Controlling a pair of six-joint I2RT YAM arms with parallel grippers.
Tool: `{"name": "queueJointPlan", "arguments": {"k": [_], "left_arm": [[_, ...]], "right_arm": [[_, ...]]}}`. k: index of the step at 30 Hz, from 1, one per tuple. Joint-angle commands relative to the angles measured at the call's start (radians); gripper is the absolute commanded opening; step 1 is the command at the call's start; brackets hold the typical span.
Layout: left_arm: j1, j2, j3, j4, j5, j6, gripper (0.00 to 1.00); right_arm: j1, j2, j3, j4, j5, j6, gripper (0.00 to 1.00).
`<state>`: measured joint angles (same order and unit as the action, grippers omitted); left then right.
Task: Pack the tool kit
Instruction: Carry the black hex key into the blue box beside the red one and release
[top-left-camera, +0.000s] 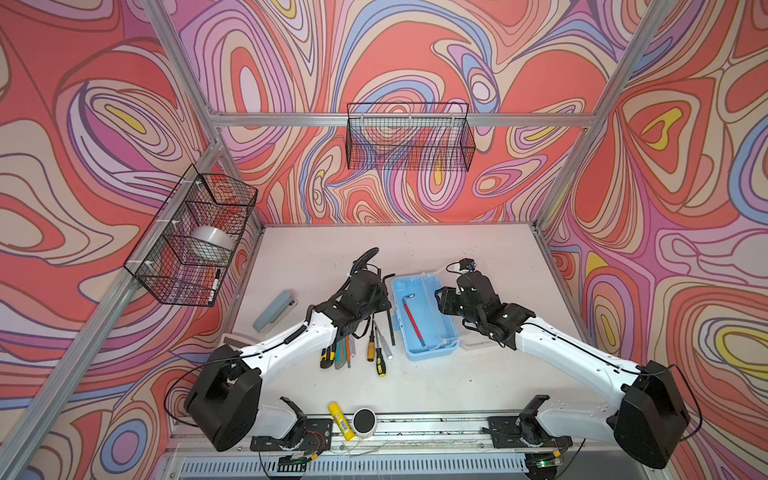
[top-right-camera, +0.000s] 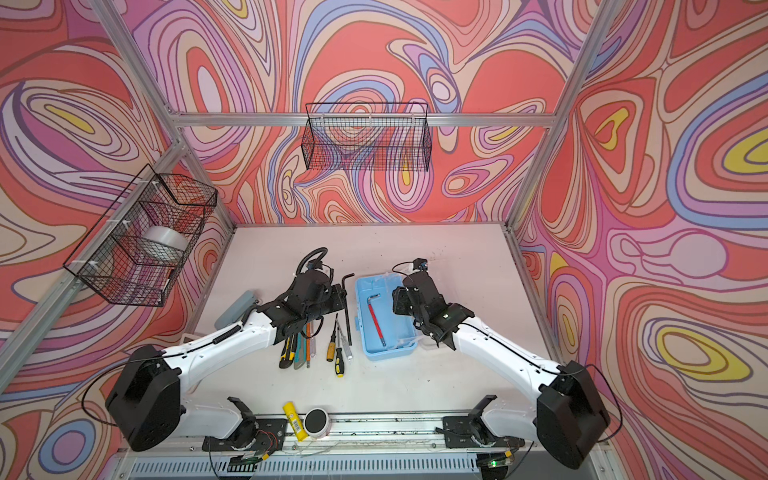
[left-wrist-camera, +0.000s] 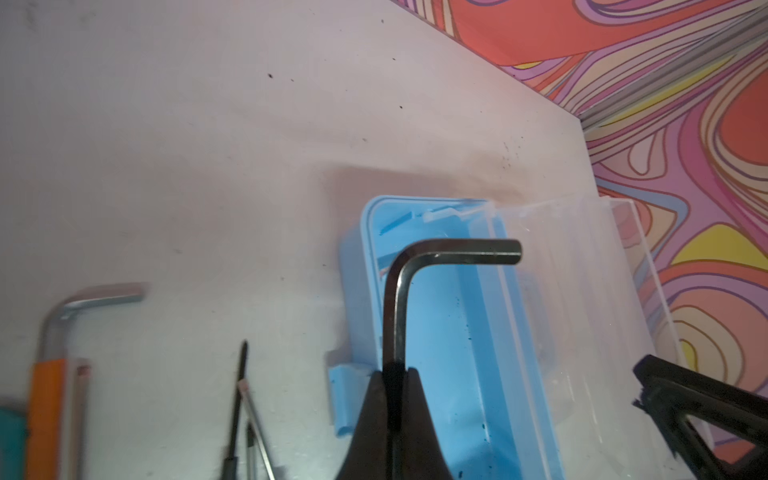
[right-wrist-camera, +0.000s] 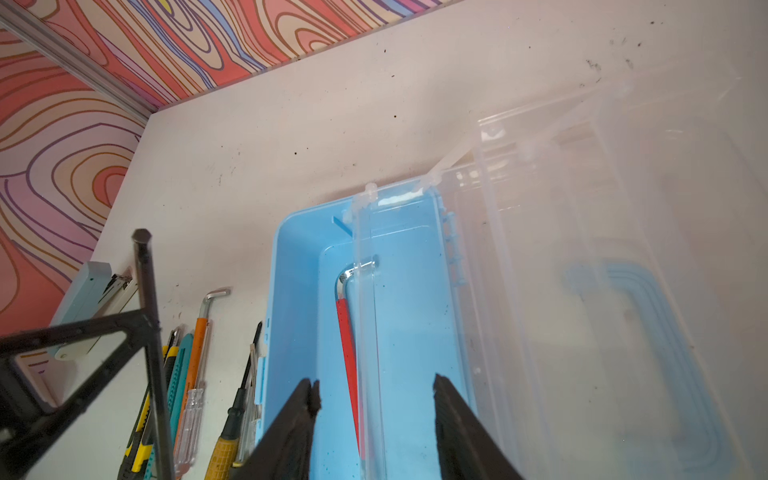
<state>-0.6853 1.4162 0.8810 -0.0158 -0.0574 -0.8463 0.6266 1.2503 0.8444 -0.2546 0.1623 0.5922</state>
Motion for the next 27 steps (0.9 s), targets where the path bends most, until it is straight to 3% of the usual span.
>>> {"name": "queueJointPlan", "arguments": {"k": [1, 9, 27], "left_arm": [[-0.04, 0.073, 0.029, 0.139, 0.014, -0.11, 0.0], [-0.062, 0.232, 0.079, 0.168, 0.044, -0.165, 0.0], [-0.061, 0.357, 0.209, -0.05, -0.03, -0.124, 0.0]], "right_arm": [[-0.006, -0.034, -0.012, -0.005, 0.018, -0.006, 0.48], [-0.013, -0.069, -0.045, -0.017, 0.029, 0.001, 0.48], [-0.028, -0.045, -0.057, -0.002, 0.021, -0.008, 0.5]]}}
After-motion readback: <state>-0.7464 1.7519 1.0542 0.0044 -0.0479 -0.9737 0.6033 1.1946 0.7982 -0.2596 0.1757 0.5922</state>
